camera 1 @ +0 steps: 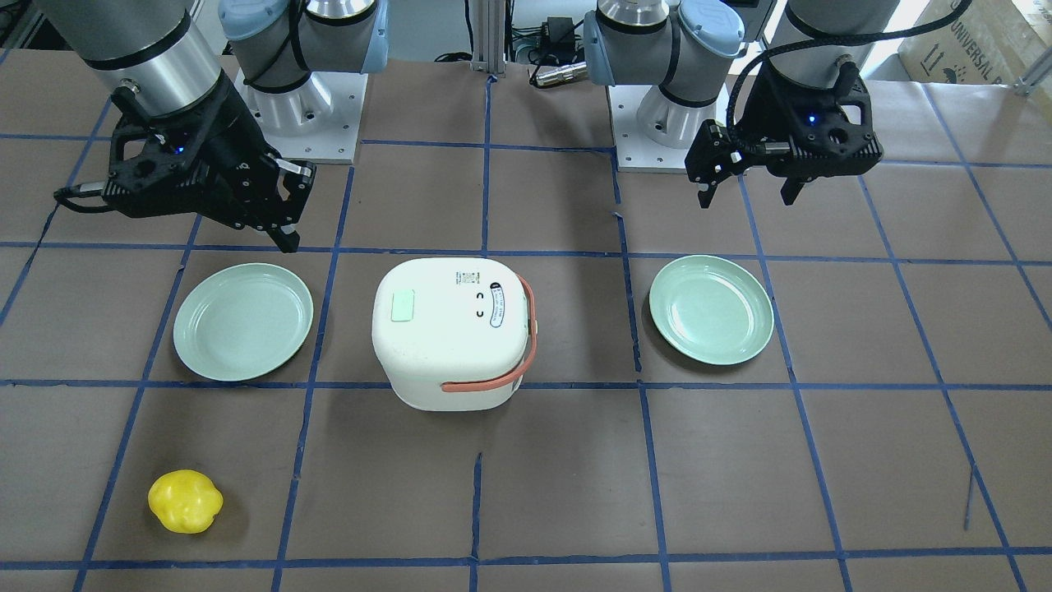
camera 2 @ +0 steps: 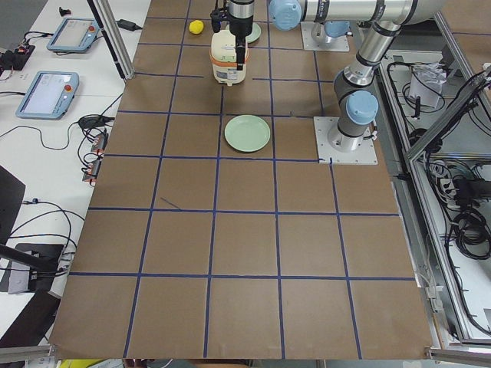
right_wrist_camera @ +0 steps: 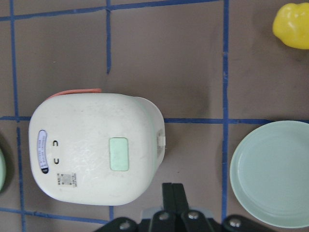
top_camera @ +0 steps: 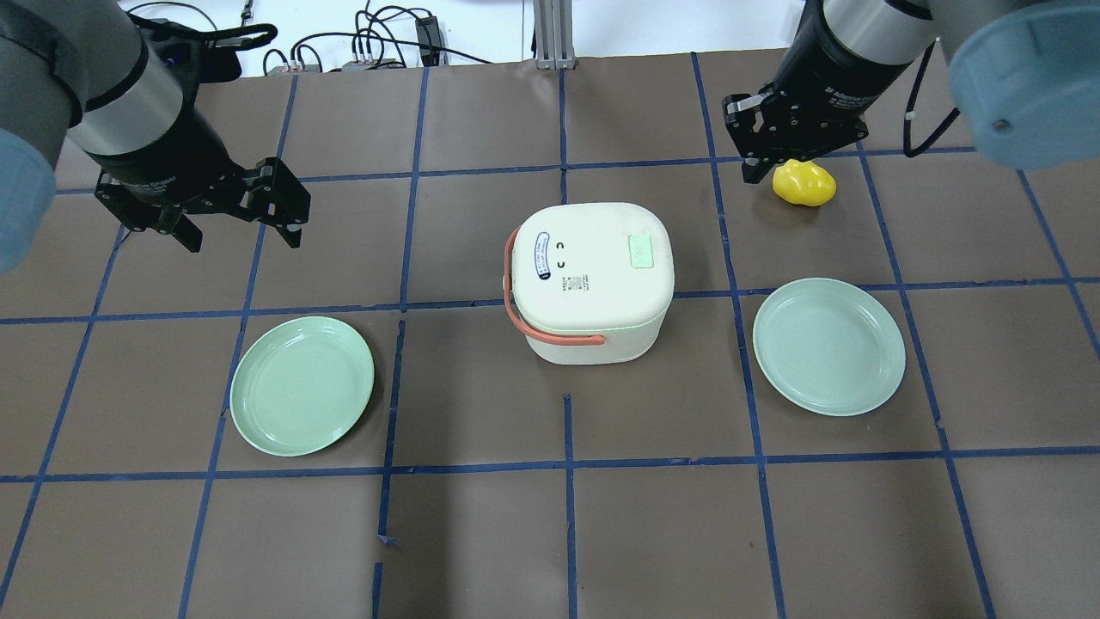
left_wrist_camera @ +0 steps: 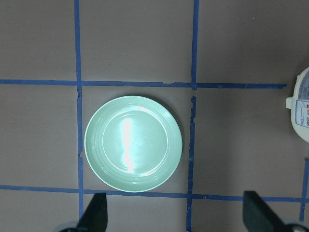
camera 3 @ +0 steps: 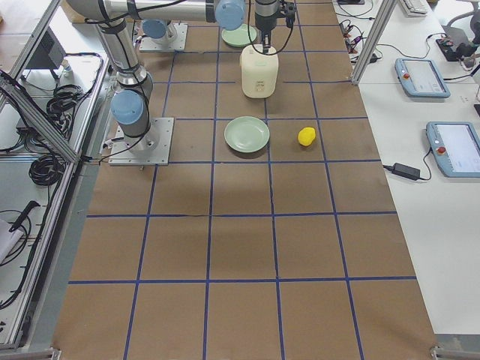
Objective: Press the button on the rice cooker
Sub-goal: 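Move the right gripper over the rice cooker's green lid button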
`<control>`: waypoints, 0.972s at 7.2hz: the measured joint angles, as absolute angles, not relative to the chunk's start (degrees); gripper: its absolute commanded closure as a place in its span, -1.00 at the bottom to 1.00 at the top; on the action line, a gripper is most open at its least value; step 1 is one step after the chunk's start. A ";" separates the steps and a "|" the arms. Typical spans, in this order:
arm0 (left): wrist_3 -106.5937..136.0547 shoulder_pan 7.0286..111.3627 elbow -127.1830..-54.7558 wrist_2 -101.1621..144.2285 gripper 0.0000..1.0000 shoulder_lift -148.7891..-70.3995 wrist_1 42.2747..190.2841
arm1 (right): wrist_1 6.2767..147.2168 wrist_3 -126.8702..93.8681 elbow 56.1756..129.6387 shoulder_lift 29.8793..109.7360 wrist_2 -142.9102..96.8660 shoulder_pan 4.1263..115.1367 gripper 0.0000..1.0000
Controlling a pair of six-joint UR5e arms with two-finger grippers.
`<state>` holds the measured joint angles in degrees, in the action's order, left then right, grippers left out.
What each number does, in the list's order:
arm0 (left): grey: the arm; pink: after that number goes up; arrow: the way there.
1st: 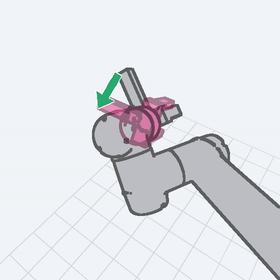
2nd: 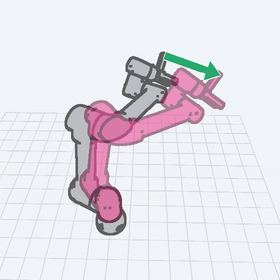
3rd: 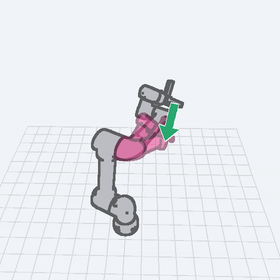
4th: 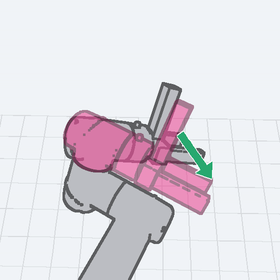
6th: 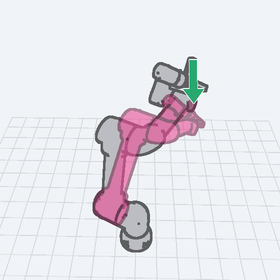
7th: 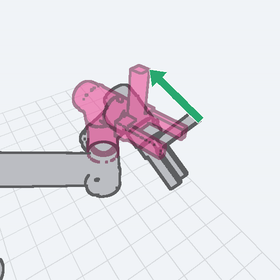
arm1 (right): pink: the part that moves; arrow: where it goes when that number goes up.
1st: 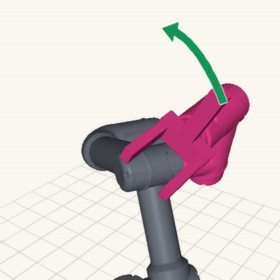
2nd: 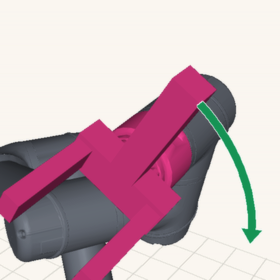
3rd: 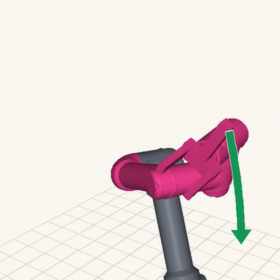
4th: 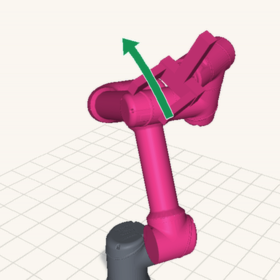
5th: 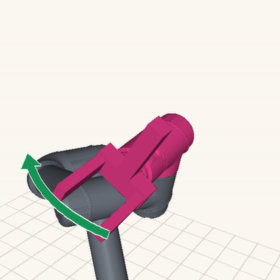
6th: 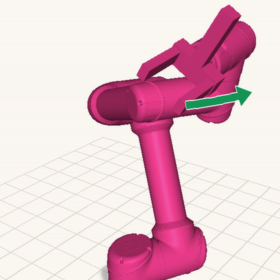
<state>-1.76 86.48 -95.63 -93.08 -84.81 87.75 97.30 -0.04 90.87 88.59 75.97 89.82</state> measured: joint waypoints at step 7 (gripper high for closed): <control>-1.76 86.48 -95.63 -93.08 -1.00 -84.82 87.71 | 103.68 -0.04 96.69 83.03 59.50 91.25 0.94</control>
